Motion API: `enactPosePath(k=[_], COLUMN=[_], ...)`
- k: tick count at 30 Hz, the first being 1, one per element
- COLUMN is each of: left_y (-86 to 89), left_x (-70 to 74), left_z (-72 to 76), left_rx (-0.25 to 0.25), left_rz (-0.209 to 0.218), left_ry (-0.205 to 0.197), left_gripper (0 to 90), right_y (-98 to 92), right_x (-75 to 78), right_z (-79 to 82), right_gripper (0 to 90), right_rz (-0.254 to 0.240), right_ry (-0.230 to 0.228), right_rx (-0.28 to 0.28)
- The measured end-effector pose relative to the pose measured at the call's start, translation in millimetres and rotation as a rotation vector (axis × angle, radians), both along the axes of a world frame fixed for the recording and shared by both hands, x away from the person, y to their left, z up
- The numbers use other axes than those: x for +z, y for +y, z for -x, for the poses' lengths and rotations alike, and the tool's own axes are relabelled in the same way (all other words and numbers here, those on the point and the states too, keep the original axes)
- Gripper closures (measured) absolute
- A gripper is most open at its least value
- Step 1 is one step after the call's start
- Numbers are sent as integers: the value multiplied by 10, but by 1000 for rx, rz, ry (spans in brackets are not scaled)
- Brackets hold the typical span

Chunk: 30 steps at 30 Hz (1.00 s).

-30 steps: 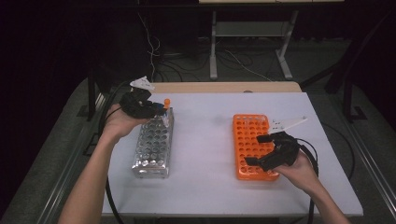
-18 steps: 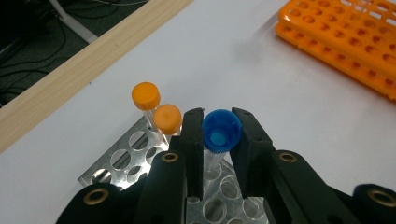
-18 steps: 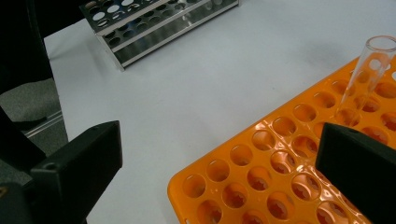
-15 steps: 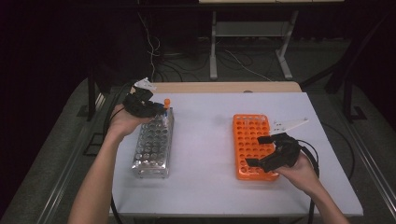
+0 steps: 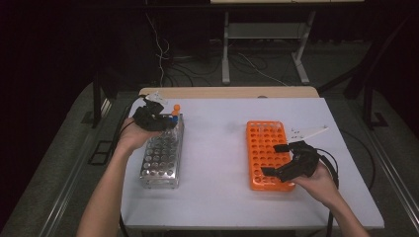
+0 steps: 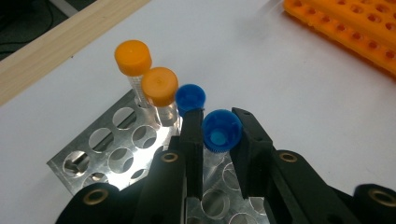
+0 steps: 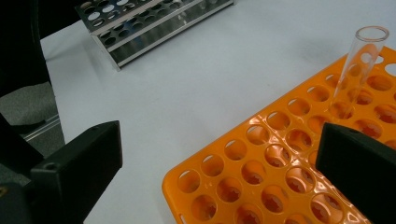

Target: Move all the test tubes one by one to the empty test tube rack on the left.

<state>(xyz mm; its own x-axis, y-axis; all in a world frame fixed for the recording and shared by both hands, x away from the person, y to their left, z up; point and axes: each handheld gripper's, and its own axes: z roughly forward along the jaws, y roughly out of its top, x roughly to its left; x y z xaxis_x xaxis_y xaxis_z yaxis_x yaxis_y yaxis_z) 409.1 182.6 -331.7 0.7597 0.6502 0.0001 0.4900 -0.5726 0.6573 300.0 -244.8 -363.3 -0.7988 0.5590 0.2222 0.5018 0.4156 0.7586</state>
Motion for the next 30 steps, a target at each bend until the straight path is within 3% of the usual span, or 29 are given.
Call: enactPosePath(k=[2, 13, 26, 30], left_y=[7, 8, -109, -130], left_x=[-8, 120, 264, 266], left_z=[3, 144, 395, 469], left_rx=[13, 33, 17, 37], left_rz=[14, 94, 164, 193], left_ry=[8, 58, 43, 30], left_gripper=[725, 428, 137, 52], right_y=[4, -9, -42, -86], right_x=[-3, -7, 31, 56], right_z=[-1, -47, -181, -230], right_gripper=[2, 2, 2, 2], right_rz=[1, -1, 33, 29], right_ry=[2, 7, 14, 18], right_rx=[0, -6, -29, -42])
